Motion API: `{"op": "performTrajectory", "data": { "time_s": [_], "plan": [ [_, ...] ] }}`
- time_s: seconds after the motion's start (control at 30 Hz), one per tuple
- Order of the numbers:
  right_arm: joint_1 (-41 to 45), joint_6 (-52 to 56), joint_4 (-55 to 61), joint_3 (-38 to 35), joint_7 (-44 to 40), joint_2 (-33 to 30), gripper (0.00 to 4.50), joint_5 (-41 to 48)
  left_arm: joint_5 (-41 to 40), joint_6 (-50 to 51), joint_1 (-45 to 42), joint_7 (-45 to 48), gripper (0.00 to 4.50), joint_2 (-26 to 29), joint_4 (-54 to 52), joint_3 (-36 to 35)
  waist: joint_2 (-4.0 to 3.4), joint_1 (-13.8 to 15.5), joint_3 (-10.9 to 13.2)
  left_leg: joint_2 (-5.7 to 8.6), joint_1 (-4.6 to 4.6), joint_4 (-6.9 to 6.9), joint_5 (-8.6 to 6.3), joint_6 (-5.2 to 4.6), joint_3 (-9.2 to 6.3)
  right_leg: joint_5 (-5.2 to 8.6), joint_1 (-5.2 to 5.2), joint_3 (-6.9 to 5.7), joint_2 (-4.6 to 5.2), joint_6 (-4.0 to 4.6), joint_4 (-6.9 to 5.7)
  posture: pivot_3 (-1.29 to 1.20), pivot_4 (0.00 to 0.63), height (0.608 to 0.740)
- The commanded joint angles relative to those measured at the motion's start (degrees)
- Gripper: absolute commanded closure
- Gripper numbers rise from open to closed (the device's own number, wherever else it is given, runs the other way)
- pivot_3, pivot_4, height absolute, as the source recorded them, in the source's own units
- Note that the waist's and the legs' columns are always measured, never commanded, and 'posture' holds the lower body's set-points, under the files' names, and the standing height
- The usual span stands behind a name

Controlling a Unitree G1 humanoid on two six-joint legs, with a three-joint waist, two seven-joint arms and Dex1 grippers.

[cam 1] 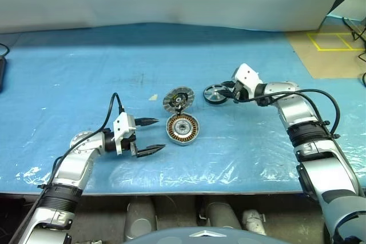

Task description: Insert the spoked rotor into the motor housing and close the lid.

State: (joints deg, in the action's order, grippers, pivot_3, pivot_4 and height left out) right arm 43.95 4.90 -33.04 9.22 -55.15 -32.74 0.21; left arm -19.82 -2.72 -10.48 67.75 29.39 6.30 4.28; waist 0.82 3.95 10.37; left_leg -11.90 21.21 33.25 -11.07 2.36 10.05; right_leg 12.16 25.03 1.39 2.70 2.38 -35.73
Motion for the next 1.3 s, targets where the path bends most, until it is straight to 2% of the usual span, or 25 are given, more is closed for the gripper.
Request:
{"op": "performTrajectory", "data": {
  "time_s": [0.03,0.2,0.47,0.93,1.2,1.3],
  "plan": [
    [-0.67,1.30,3.12,-1.41,-0.88,-0.46,2.46,1.19,0.02,-0.94,0.16,-0.08,0.00,0.30,-1.13,-0.36,0.00,0.01,0.00,0.00,0.00,0.00,0.00,0.01,0.00,0.00,0.00,0.00,0.00,0.00,0.00,0.00,0.150,0.740],
    [-1.54,2.22,3.51,-1.03,0.85,-0.07,0.85,-0.03,0.14,-1.06,0.19,-0.09,0.00,0.27,-1.05,-0.35,0.00,0.04,0.00,0.01,0.00,0.00,-0.02,0.03,0.00,0.00,0.00,0.00,0.01,0.00,0.00,0.00,0.150,0.740],
    [-1.13,2.20,1.91,-0.32,1.97,0.51,0.85,-1.27,0.56,-1.21,0.24,-0.42,0.00,0.18,-0.81,-0.44,0.00,0.00,0.00,0.00,-0.01,0.00,-0.02,0.04,0.00,0.00,0.00,0.00,0.00,0.00,0.00,0.00,0.150,0.740],
    [-0.34,-5.76,-1.49,3.52,2.18,-0.14,0.85,-7.42,0.67,-1.16,0.40,-0.47,0.00,0.22,-0.51,-0.47,0.00,-0.02,0.00,0.00,-0.01,0.00,-0.09,0.16,0.01,0.00,-0.01,0.00,0.00,0.00,-0.01,0.00,0.150,0.740],
    [0.04,-7.94,-3.30,4.40,-1.36,-0.21,0.85,-8.23,0.79,-1.20,0.43,-0.56,0.00,0.24,-0.49,-0.47,0.00,-0.02,0.00,0.00,-0.03,0.01,-0.10,0.16,0.01,0.00,-0.03,0.01,0.00,0.00,-0.01,0.00,0.150,0.740],
    [-0.58,-7.21,-3.58,4.27,-3.58,-0.15,1.46,-7.58,0.93,-1.35,0.47,-0.74,0.00,0.21,-0.52,-0.48,0.00,-0.02,0.00,-0.01,-0.02,0.01,-0.10,0.14,0.01,0.00,-0.02,0.00,0.00,0.00,-0.01,0.00,0.150,0.740]
  ]
}}
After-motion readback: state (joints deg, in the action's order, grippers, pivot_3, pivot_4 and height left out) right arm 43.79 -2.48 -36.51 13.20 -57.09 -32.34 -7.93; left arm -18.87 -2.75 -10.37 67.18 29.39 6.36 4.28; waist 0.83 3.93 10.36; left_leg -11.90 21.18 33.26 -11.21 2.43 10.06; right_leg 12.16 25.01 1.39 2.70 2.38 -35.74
